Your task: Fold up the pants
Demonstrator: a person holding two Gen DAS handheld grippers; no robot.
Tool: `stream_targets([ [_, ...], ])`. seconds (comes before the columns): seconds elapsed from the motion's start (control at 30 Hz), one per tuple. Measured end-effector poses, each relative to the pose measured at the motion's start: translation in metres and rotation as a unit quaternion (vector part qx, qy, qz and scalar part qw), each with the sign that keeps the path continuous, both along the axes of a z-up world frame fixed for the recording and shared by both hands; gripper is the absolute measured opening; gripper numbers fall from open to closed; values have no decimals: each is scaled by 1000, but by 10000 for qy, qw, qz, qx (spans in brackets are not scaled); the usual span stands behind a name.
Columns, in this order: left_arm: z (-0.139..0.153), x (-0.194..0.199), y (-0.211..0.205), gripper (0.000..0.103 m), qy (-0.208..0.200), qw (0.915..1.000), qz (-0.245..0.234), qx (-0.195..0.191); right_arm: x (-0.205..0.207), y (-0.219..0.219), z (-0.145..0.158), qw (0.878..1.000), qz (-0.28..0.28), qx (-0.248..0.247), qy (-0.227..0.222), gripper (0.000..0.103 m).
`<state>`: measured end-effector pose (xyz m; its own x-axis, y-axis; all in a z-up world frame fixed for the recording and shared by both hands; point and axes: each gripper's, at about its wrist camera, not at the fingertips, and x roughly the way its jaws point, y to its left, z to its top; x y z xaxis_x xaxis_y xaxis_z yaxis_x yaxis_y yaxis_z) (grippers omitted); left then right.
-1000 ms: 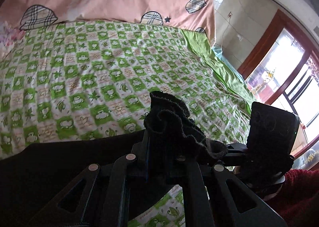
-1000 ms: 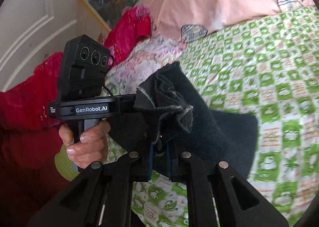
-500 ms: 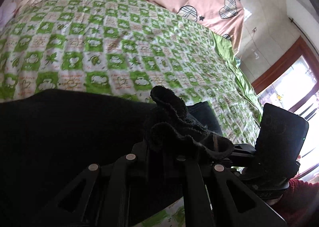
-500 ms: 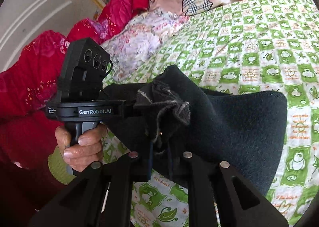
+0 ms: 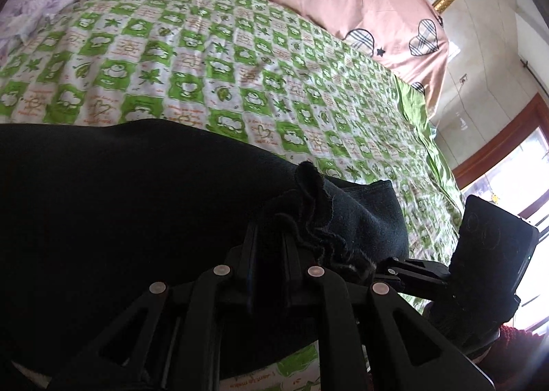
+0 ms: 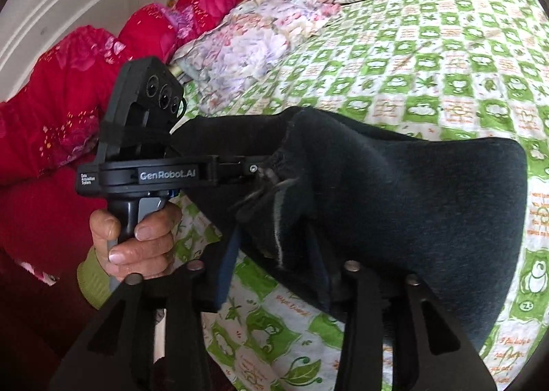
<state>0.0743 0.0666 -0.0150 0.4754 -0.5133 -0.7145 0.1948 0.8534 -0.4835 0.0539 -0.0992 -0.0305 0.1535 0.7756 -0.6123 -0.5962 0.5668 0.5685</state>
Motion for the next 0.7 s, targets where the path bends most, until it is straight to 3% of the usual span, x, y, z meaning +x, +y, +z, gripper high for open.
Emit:
stream_targets([
  [0.2, 5, -17, 25, 19, -46, 9988, 470, -163, -3, 8, 6, 9999, 145, 75, 47, 47],
  [0.27, 5, -26, 35, 27, -54, 9974, 690, -202, -4, 11, 9, 9998, 187, 89, 29, 47],
  [0.43, 9, -48, 56, 30, -129, 9930, 1163, -173, -6, 21, 18, 9993, 355, 142, -17, 47],
  [0.57, 15, -68, 74, 40, -226, 9880, 1511, -212, -6, 34, 23, 9985, 498, 206, -38, 47],
  [0.7, 16, -86, 95, 40, -231, 9816, 1868, -322, -5, 49, 27, 9976, 655, 237, -39, 47],
])
